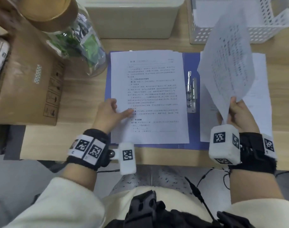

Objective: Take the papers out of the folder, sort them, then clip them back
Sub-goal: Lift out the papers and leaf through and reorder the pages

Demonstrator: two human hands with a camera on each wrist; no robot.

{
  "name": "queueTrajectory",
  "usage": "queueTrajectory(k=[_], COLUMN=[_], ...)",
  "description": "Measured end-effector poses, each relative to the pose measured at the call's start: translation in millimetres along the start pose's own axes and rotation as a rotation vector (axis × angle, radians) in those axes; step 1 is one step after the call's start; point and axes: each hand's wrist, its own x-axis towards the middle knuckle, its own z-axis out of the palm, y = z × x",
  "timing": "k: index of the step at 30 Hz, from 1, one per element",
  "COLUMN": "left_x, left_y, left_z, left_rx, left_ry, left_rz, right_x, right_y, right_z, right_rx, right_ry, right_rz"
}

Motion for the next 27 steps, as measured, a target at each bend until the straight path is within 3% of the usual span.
queueTrajectory(k=[3,7,21,27], left_x=[-4,-1,6,-4], left_y=[10,13,0,-1], left_z=[20,20,23,9], left_rx=[0.332,0.353,0.199,-0.152], left_ry=[0.138,0.169,0.170,0.055], left_rz=[0.038,-0.010,-0.047,-0.040], right_x=[4,7,8,8], right_y=[6,14,20,18], right_z=[2,0,5,2], right_rx=[0.039,0.051,0.051,0.027], right_ry=[-0.028,-0.056,-0.092,-0.073], right_rz=[0.046,0.087,0.115,0.113])
